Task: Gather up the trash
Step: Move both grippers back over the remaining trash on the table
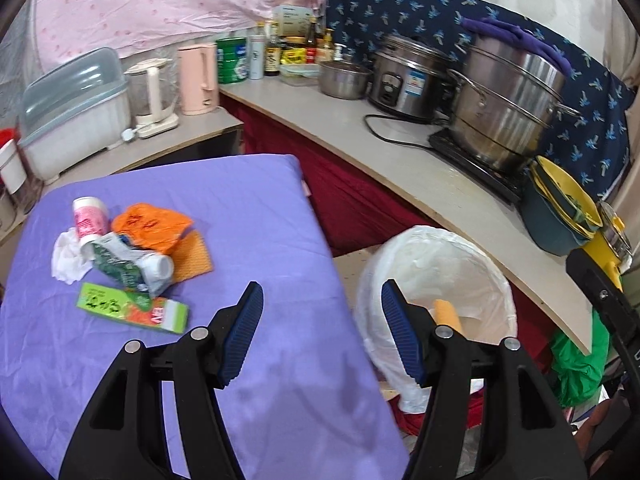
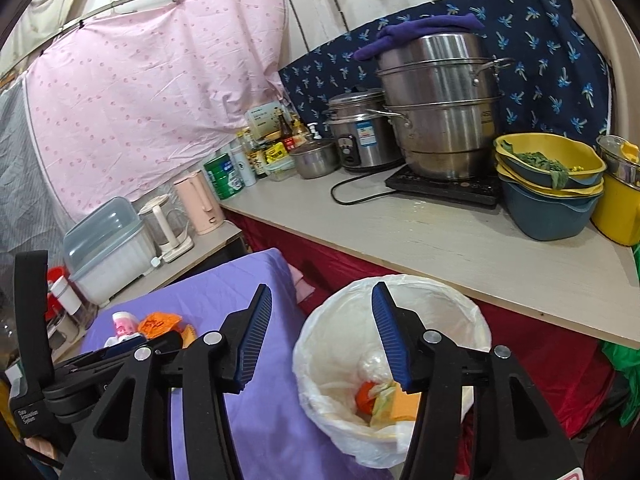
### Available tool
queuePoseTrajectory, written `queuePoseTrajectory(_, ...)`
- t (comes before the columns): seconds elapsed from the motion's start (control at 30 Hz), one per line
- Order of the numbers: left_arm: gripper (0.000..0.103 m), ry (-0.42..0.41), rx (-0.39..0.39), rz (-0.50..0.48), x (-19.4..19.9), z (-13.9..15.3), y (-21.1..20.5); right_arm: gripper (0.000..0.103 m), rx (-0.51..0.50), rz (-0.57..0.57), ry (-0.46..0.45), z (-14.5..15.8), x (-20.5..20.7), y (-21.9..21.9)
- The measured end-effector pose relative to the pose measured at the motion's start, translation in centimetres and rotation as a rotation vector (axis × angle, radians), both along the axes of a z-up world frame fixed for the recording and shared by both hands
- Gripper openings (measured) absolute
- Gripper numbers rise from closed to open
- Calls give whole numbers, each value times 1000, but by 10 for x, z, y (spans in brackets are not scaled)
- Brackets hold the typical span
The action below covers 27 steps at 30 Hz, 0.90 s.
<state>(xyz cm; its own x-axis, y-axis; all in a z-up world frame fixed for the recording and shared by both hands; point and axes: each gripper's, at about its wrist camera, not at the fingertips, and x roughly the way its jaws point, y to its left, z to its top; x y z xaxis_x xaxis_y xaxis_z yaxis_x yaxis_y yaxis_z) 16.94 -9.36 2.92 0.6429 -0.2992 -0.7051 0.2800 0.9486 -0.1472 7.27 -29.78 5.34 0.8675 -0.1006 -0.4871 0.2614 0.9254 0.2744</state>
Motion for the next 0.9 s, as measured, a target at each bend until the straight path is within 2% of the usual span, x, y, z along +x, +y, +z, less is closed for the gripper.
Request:
queuePoseTrajectory(0.4, 58, 19, 14, 164, -1, -10, 102, 56, -6, 130, 15, -1, 14, 77)
queuePoseTrajectory(0.9, 58, 66, 60, 359, 24, -43, 236, 56, 29, 269, 107, -38, 72, 175)
